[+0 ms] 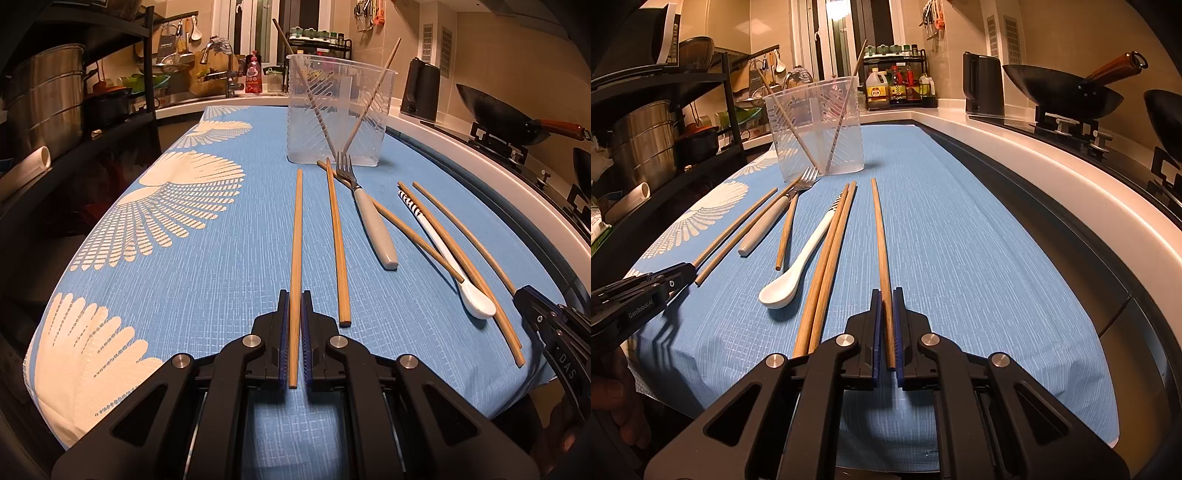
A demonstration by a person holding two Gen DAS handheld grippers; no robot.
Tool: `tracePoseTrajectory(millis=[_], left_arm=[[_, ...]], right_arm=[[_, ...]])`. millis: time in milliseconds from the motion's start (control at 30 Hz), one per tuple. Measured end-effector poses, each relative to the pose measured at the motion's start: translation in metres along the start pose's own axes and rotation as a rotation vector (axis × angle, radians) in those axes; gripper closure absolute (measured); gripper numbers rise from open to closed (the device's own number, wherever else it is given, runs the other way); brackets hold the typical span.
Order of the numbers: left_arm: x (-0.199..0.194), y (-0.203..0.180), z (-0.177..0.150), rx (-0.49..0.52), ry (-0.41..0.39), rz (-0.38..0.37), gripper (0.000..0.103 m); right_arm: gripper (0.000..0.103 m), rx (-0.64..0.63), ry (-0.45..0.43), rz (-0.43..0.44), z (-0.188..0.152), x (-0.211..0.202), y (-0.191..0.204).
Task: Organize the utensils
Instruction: 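Lift both chopsticks and carry them over the clear plastic container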
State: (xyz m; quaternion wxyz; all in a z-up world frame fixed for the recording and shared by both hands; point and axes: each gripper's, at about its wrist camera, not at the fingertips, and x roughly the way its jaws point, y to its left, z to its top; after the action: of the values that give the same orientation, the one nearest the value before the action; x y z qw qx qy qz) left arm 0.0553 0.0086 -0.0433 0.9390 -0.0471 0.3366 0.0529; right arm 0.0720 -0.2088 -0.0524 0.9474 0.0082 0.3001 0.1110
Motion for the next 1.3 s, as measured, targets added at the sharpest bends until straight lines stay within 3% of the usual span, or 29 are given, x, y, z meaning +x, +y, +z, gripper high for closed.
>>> tracePoseTrajectory(millis=[1000,1133,1300], left_arm=[[0.000,0.000,0.002,0.003,0.002,0.000,0.097],[-0.001,0.002,0.004,-0.003,0.005,-0.010,0.097],[-0.021,0.002,0.015,0.007,-0.080,-0.006,0.097]], right_arm=[[0.097,0.007,0.030,-0.001,0.005,0.002,-0.003],[0.098,0.007,0.002,-0.012,0.012,-0.010,-0.001],[0.098,-0.012,-0.055,-0.020,0.028,-0.037,0.003]])
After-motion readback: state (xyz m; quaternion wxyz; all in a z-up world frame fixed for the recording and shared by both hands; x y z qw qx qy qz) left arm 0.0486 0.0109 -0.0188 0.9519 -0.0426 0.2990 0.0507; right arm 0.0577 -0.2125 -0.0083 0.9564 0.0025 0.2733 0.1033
